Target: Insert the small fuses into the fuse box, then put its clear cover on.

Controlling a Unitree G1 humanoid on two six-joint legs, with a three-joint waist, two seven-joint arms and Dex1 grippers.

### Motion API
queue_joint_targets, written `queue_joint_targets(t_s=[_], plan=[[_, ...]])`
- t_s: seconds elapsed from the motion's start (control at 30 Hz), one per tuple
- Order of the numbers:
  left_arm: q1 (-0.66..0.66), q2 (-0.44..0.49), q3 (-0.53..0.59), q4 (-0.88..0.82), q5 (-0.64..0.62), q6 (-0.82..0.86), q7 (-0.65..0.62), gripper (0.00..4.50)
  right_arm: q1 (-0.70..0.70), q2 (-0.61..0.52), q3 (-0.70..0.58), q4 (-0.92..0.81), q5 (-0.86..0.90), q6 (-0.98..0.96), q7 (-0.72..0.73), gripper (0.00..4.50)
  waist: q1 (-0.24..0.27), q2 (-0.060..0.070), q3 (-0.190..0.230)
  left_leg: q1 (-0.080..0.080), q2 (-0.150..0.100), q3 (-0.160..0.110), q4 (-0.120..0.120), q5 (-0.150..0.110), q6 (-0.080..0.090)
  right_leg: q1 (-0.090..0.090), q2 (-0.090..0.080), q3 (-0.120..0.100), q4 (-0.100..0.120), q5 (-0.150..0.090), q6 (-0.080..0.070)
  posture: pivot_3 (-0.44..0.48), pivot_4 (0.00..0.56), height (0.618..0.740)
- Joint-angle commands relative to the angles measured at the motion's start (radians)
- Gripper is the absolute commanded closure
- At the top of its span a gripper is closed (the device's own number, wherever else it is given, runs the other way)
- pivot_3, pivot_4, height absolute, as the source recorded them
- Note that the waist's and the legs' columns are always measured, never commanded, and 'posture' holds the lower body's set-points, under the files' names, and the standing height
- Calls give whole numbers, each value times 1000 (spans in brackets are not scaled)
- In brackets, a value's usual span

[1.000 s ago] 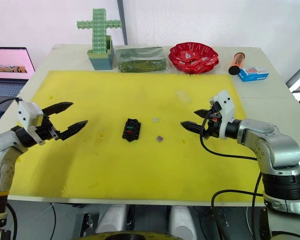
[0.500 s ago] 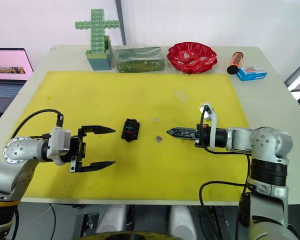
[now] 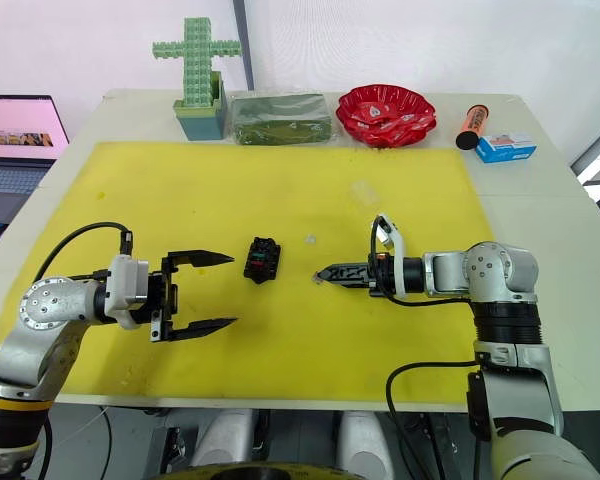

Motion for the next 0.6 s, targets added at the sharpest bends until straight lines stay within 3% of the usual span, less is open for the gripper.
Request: queue_joint_targets(t_s=[0.03, 0.6], plan=[[1, -1, -1, -34, -2, -17, 7, 0, -19, -9, 15, 20, -19, -29, 22, 1250, 0, 0, 0, 0, 0, 0, 0, 0, 0, 0, 0, 0, 0, 0, 0, 0, 150, 740], [-38, 8, -16, -13, -6, -2, -3, 0, -62, 38, 76, 76, -73, -83, 63, 1250, -8, 0, 0, 0, 2, 0, 0, 0, 0, 0, 2, 0, 0, 0, 1, 0, 150, 740]])
